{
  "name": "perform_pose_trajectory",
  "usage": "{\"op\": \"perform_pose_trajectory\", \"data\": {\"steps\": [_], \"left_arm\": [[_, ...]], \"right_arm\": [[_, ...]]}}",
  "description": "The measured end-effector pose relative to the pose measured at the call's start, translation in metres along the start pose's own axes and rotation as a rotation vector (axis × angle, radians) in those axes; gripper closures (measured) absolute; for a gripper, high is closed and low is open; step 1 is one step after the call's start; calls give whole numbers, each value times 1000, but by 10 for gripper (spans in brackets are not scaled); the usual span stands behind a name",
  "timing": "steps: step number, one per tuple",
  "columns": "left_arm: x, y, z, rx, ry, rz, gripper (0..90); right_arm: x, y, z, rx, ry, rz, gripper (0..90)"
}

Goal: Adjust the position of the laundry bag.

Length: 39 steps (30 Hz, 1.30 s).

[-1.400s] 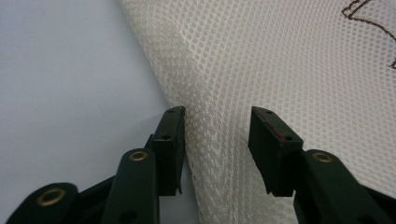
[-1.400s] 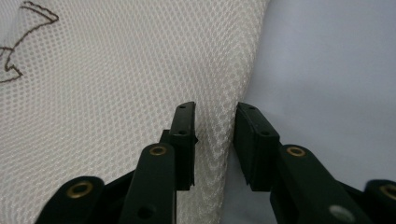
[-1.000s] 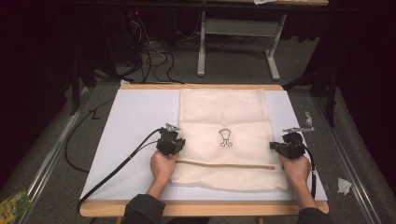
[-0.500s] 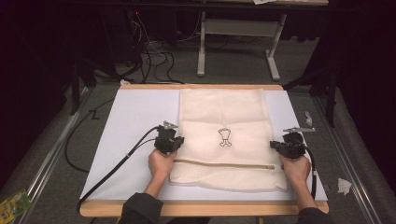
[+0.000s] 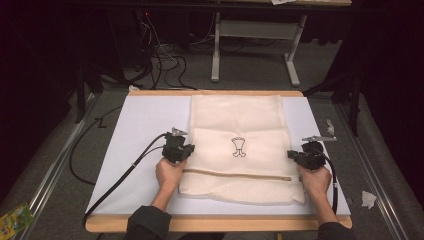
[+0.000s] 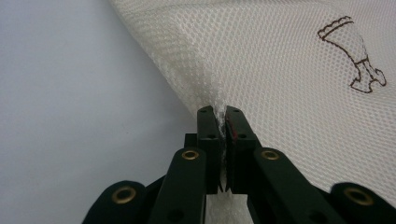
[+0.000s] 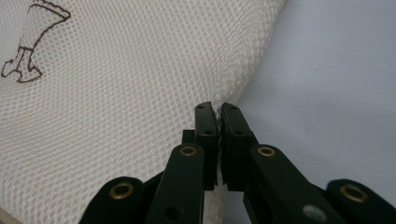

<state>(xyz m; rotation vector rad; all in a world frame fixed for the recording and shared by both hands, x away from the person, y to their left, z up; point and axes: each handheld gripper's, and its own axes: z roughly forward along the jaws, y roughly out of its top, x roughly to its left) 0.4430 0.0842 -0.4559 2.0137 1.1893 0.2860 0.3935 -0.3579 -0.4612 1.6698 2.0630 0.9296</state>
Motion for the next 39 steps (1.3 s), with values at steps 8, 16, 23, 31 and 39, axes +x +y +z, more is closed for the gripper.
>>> {"op": "perform_pose_trajectory", "data": {"steps": [8, 16, 23, 31, 39], "left_arm": [[8, -3, -5, -15, -4, -32, 867], [12, -2, -12, -23, 6, -26, 866], [18, -5, -15, -24, 6, -39, 865], [25, -6, -22, -29, 27, -38, 865], [32, -10, -25, -28, 36, -48, 864]], "right_arm": [[6, 2, 2, -2, 11, -11, 880], [11, 5, 5, -2, 27, -15, 880], [16, 8, 7, -7, 39, -16, 880], [24, 12, 10, -8, 52, -32, 880], [31, 14, 13, -5, 68, -31, 880]]}}
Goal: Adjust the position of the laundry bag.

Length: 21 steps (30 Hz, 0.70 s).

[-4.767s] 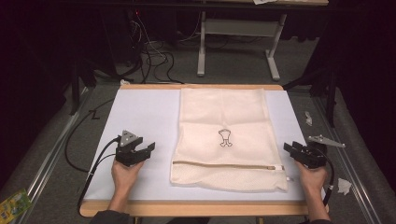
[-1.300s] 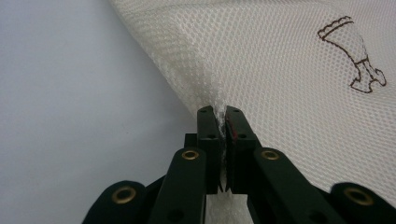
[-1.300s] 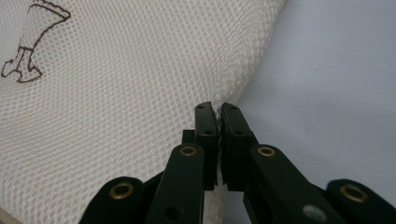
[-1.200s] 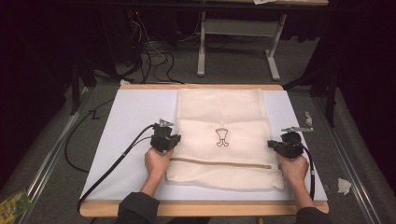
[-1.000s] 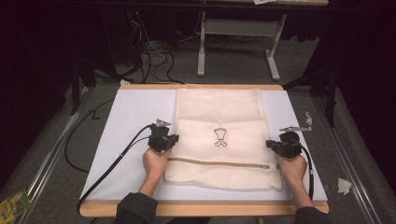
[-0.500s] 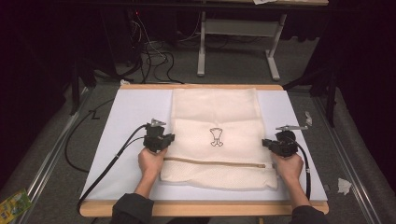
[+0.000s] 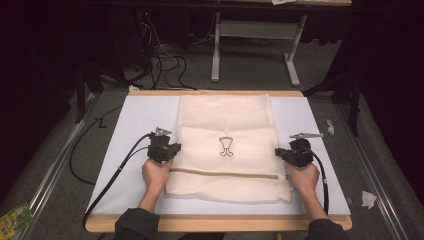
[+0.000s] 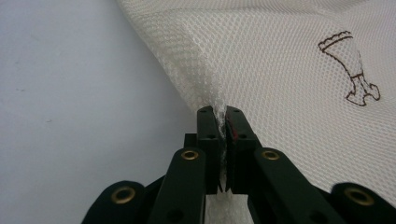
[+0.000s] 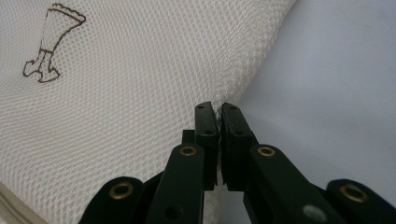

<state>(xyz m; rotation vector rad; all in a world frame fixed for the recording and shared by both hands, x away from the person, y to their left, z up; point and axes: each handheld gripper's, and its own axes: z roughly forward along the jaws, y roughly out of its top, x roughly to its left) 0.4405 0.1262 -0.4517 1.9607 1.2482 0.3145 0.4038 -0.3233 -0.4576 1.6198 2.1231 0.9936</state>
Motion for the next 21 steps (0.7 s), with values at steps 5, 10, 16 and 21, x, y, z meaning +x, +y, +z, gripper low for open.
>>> {"op": "perform_pose_trajectory", "data": {"steps": [5, 10, 16, 21], "left_arm": [[4, -2, -2, -1, 6, -4, 863], [6, -2, -4, -2, 29, 8, 861], [11, -3, -7, -1, 41, 2, 861], [16, -5, -8, -3, 64, -3, 858]], "right_arm": [[4, 1, 3, 1, 6, -9, 880], [8, 3, 5, 0, 10, -18, 879], [12, 5, 8, 0, 18, -24, 879], [18, 6, 11, 1, 25, -28, 879]]}}
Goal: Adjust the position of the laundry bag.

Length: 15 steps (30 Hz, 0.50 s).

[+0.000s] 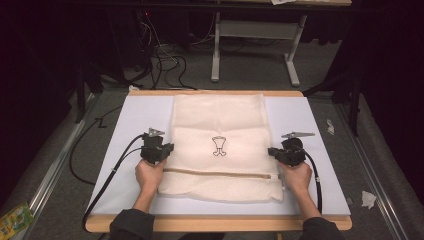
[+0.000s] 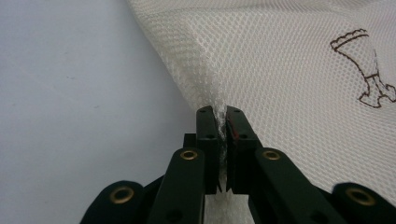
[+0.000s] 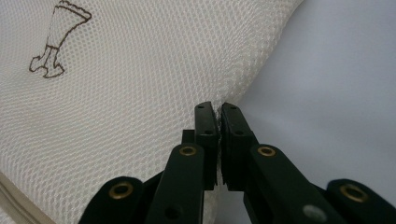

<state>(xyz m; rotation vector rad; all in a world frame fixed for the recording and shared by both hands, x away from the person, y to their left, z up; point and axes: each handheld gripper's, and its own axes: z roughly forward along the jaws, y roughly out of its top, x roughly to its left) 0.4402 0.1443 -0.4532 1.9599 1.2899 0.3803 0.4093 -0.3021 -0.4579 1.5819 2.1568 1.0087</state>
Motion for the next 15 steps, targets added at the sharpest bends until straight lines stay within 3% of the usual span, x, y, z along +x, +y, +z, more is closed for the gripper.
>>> {"op": "perform_pose_trajectory", "data": {"steps": [15], "left_arm": [[4, -5, 6, 18, 28, 4, 832]], "right_arm": [[7, 2, 7, 14, -20, -27, 867]]}}
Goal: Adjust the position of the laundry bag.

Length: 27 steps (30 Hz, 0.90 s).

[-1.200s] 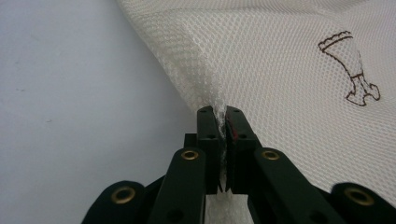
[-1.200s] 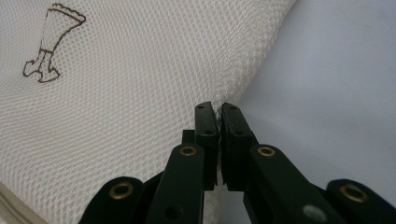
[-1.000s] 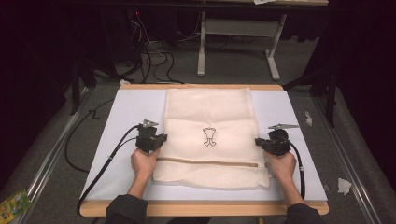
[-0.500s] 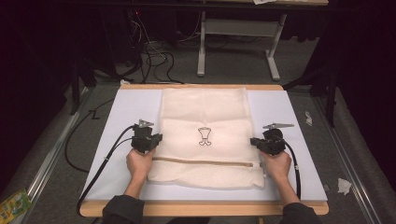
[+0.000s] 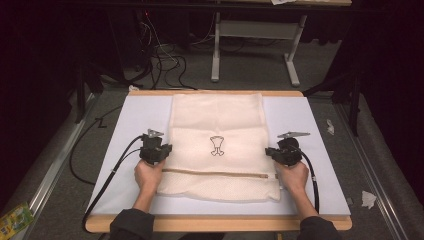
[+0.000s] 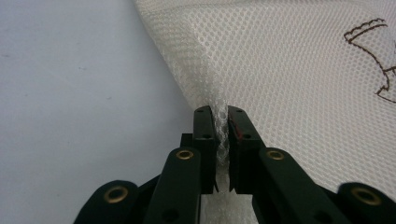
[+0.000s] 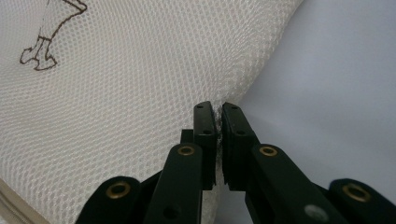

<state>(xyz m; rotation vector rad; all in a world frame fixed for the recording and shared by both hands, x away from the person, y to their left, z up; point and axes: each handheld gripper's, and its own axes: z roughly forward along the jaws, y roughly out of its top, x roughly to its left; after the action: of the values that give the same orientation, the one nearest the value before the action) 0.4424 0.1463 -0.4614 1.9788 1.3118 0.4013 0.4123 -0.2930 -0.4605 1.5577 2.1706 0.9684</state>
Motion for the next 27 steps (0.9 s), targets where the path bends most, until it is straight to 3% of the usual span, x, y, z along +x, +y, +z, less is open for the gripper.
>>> {"op": "perform_pose_trajectory", "data": {"steps": [11, 17, 19, 22, 27], "left_arm": [[-1, -2, 2, 3, 9, 7, 793], [-2, -3, 3, 0, 24, 18, 699], [-2, -3, 2, -4, 28, 22, 654], [-4, -3, 0, -21, 32, 30, 623], [-6, -5, 1, -21, 49, 38, 564]], "right_arm": [[2, -1, 2, 4, -13, -5, 849], [1, -2, 3, -2, -19, -8, 818], [1, -2, 3, -5, -25, -2, 784], [1, -4, 3, -6, -34, -2, 645], [3, -6, 3, -17, -51, -16, 571]]}}
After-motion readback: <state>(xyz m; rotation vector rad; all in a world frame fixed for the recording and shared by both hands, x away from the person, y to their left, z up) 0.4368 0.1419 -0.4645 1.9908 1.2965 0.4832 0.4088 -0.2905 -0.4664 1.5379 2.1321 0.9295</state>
